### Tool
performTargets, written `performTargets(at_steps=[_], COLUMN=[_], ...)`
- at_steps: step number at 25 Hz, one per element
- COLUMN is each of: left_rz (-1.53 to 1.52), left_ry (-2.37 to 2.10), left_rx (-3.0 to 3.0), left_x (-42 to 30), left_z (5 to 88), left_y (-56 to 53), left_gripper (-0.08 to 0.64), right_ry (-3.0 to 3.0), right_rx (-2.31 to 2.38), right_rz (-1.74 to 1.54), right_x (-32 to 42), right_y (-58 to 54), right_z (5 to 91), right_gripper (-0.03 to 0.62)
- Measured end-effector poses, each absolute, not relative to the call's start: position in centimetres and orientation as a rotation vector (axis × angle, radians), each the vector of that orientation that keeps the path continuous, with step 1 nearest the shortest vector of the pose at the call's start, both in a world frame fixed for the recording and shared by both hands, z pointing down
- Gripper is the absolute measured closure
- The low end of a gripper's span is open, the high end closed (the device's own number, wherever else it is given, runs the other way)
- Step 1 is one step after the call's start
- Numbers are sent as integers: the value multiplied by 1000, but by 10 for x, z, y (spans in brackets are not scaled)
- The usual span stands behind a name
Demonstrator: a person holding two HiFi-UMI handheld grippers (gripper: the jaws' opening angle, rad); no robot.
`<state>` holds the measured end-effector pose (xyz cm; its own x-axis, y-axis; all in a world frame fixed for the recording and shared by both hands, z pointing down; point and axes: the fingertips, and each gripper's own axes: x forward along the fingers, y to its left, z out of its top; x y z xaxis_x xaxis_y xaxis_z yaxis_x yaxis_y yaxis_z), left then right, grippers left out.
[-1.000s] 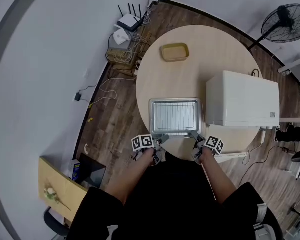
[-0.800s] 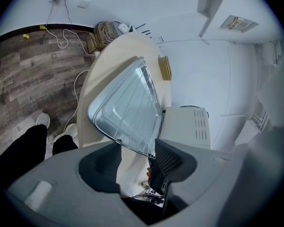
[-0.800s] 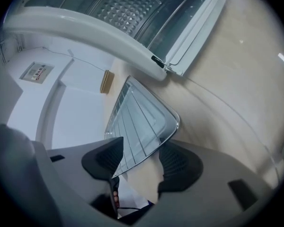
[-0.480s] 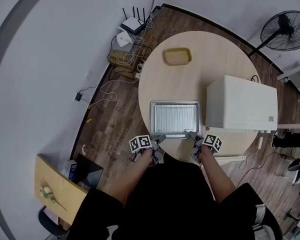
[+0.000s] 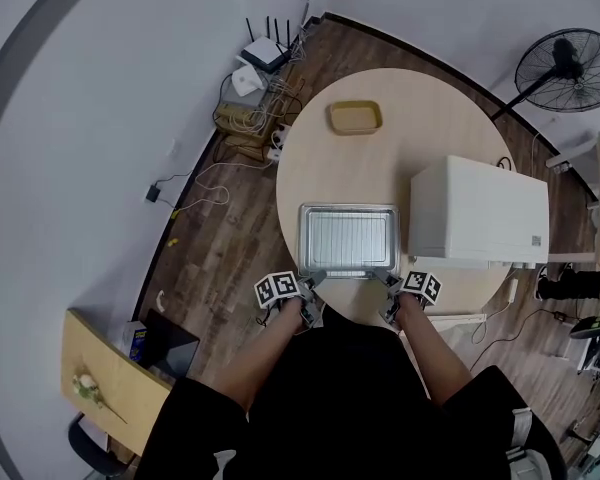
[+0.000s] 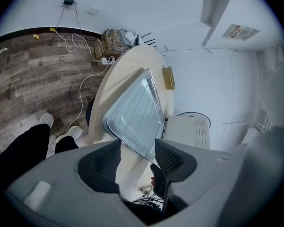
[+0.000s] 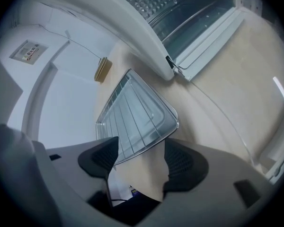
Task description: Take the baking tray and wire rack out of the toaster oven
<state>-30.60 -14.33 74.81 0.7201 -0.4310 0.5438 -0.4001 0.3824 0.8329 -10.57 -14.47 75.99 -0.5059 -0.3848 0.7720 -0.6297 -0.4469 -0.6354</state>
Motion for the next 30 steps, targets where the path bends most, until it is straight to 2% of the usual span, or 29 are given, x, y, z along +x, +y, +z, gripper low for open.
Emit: performTargets(at_steps=[16,24,27,30], left_rz=[-13,49,37,54], left_ry=[-840,-906,-908,-915], left_rx=[1307,1532,1689,1874], left_x=[-330,-342,-334,-324], left_z=[732,671,639,612], left_y=[-137,-130,-126,-123], left_gripper=[345,347,385,471], right_ry=[-1667,-1890,-1978,-2041], right_rx=[1547,1695,1738,1804], right_rz=[1969,1595,1446,1314], right_x=[-106,-101,-101,-98], right_y=[-140,-131,-124,-114], right_z=[735,661,626,593], right_gripper=[307,310,311,316])
